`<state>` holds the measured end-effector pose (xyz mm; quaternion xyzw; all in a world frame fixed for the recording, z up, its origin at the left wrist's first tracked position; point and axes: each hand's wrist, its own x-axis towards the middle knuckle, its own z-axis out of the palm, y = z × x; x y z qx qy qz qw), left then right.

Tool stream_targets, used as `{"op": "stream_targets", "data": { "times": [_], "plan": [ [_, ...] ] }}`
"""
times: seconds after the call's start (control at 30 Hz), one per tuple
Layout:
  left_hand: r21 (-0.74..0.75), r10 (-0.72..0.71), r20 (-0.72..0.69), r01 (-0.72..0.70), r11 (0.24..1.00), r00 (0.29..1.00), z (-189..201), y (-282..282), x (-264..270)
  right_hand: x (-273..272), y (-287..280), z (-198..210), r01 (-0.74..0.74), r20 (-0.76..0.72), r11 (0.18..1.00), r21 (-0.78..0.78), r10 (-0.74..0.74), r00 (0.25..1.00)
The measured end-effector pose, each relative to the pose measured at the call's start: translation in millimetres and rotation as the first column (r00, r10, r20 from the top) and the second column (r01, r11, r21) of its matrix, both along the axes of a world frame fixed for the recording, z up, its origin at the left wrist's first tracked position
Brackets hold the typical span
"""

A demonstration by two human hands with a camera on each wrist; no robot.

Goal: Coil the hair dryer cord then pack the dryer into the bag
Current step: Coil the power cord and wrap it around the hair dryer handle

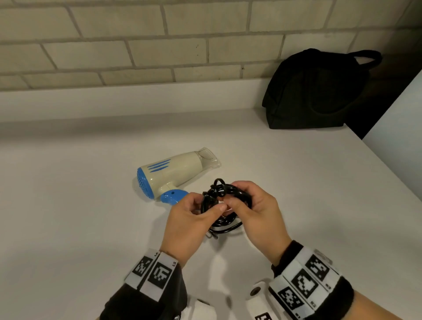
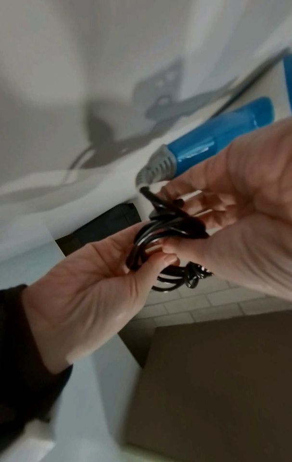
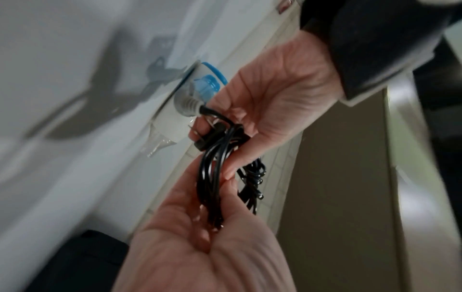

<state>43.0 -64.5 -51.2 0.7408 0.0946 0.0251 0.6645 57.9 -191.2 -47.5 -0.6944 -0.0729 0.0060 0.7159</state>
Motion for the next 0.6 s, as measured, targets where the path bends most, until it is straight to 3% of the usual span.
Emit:
{"op": "stream_targets", "data": {
  "times": [0.13,0.3,0.43,0.6],
  "plan": [
    [-0.13,0.031,0.004,-0.031,0.991,0.999,-5.3,2.0,-0.6,0.0,5.0,-5.1,-0.024,0.022,0.995,-0.101,0.027,0.999],
    [-0.238,-0.122,-0.054,0.106,0.966,0.991,-4.9,13.1,1.3,7.5,4.0,-2.0,-0.096,-0.027,0.989,-0.111,0.093,0.995],
    [-0.366,-0.177,-0.092,0.132,0.921,0.98,-5.4,21.0,2.8,11.4,3.6,-0.4,-0.169,-0.053,0.977,-0.129,0.164,0.985],
    [-0.485,-0.012,-0.102,-0.039,0.874,0.995,-9.5,12.6,5.3,11.4,4.9,-4.9,-0.128,-0.006,0.971,-0.204,0.129,0.992]
  ]
}}
